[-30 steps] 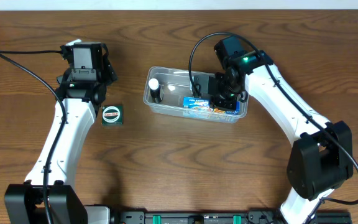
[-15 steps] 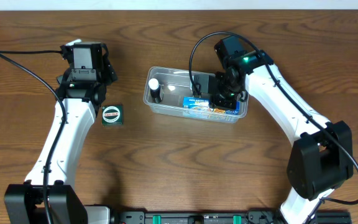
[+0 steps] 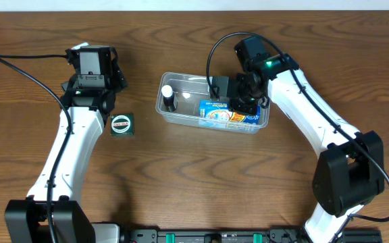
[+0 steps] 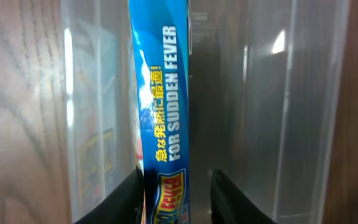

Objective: Pack container
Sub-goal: 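Lower the blue box into the container and open the right gripper, then move the right gripper to the white Panadol box and grasp it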

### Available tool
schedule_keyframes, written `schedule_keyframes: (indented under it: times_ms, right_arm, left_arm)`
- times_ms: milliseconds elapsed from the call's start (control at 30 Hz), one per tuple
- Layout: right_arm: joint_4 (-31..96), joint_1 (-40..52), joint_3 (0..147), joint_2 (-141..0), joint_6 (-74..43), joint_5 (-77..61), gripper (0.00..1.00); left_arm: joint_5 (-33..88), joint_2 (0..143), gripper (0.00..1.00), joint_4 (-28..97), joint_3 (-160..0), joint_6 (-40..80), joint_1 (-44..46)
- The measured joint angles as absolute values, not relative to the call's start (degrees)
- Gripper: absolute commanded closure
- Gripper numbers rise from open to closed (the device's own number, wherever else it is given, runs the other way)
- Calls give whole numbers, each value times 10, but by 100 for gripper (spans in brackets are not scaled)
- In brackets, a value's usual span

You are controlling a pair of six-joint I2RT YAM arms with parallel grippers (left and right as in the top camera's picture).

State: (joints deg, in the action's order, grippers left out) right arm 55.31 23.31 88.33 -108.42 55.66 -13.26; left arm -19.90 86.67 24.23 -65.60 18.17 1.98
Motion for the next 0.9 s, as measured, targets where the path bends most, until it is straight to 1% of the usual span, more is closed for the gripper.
schedule_keyframes:
  times_ms: [167,467,567,733,900]
  right_arm:
    - [519,231,883,-1084,544,-130,63]
    - [487,216,883,-1084,512,-119,63]
    - [465,216,883,-1084,479,-116,63]
    - [430,211,883,-1084,391,-91,64]
    - [418,182,883,-1084,296,-65,60]
  left_arm:
    - [-199,867,2,242,-656,182,20]
    - [-199,867,2,242,-656,182,20]
    - [-199,867,2,242,-656,182,20]
    - [-199,867,2,242,-656,182,20]
    - [-199,867,2,242,-656,182,20]
